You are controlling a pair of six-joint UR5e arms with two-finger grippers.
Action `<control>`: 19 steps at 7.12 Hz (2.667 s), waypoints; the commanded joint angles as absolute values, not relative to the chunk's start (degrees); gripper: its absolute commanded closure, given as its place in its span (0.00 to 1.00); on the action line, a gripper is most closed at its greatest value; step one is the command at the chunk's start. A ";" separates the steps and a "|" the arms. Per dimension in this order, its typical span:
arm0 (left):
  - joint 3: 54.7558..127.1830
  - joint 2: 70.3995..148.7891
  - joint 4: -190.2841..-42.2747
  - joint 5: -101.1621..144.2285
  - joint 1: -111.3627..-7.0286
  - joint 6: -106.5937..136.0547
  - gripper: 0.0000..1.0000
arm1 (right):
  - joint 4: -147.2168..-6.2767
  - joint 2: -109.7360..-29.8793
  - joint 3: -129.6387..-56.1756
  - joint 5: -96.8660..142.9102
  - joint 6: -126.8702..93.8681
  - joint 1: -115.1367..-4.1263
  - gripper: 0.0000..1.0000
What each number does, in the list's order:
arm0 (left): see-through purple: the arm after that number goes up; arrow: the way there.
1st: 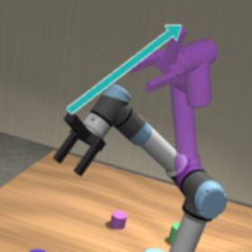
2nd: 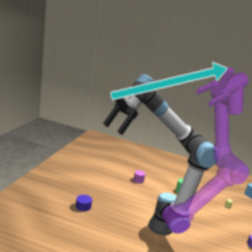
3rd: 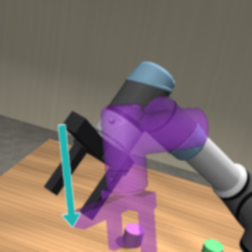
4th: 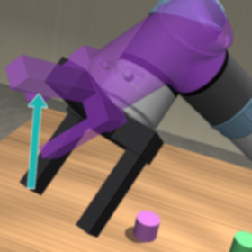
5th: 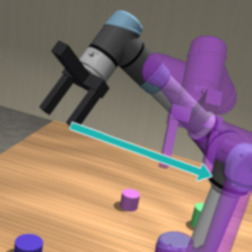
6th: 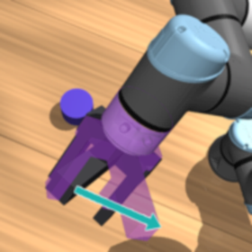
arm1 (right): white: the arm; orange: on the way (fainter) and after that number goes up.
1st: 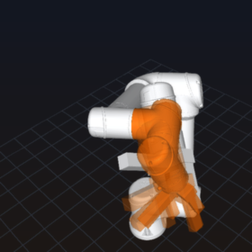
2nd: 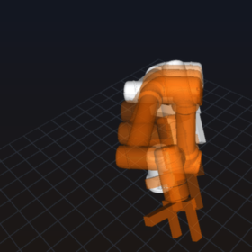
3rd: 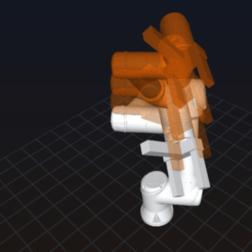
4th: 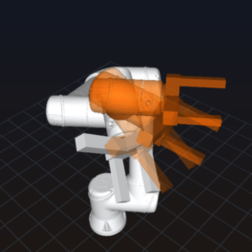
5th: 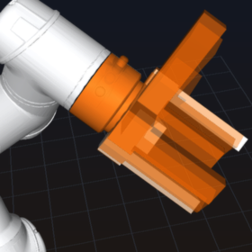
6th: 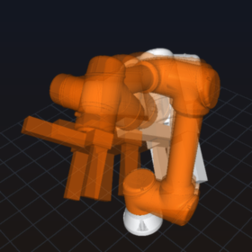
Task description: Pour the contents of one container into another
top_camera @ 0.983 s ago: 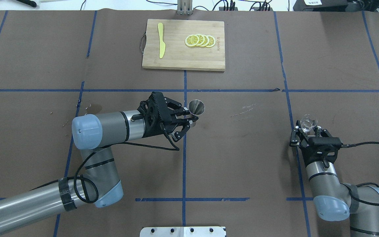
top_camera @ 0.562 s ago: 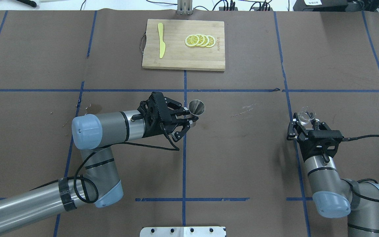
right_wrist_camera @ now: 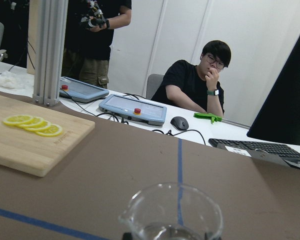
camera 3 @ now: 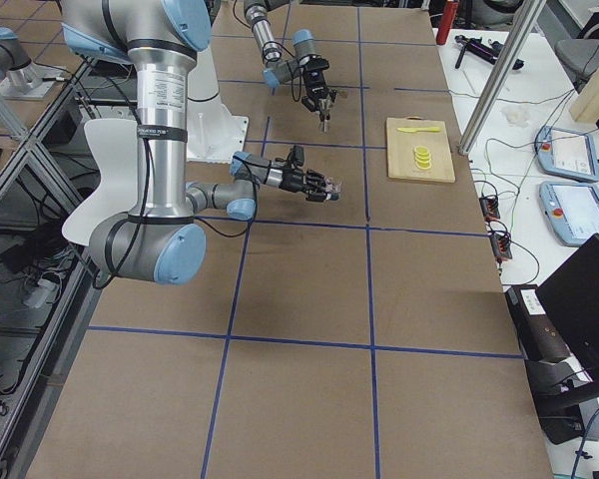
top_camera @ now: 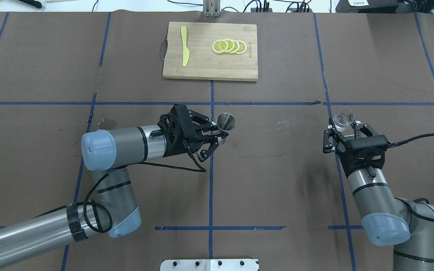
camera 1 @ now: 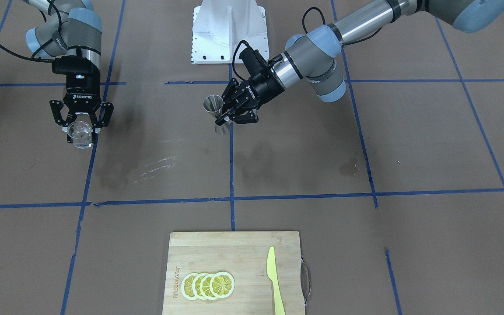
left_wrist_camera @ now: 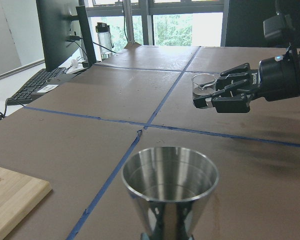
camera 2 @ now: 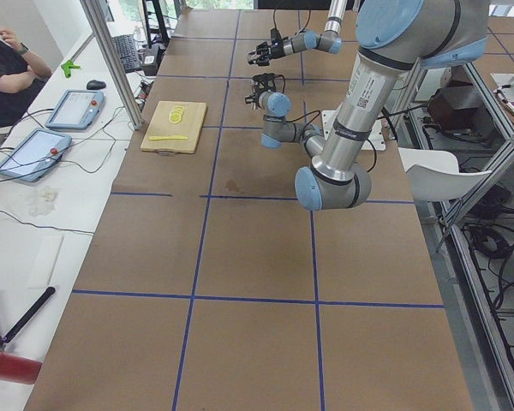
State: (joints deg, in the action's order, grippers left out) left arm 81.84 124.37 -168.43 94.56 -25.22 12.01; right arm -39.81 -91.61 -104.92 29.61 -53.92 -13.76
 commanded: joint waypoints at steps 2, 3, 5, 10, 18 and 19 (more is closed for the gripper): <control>81.83 124.37 -168.40 94.57 -25.22 11.87 1.00 | -42.26 -82.82 -108.79 30.67 -38.57 -13.62 1.00; 81.74 124.37 -168.40 94.57 -25.14 11.87 1.00 | -45.06 -79.23 -109.50 30.59 -37.89 -13.10 1.00; 81.74 124.37 -168.31 94.57 -24.87 11.95 1.00 | -56.55 -70.61 -109.60 30.41 -37.88 -11.96 1.00; 81.74 124.37 -168.40 94.57 -24.61 12.04 1.00 | -75.62 -64.69 -112.47 29.18 -37.53 -10.37 1.00; 81.91 124.37 -168.49 94.57 -24.61 12.13 1.00 | -96.38 -60.57 -115.23 23.82 -35.08 -7.21 1.00; 81.91 124.37 -168.49 94.57 -24.61 12.22 1.00 | -97.37 -60.21 -115.22 23.56 -34.20 -7.21 1.00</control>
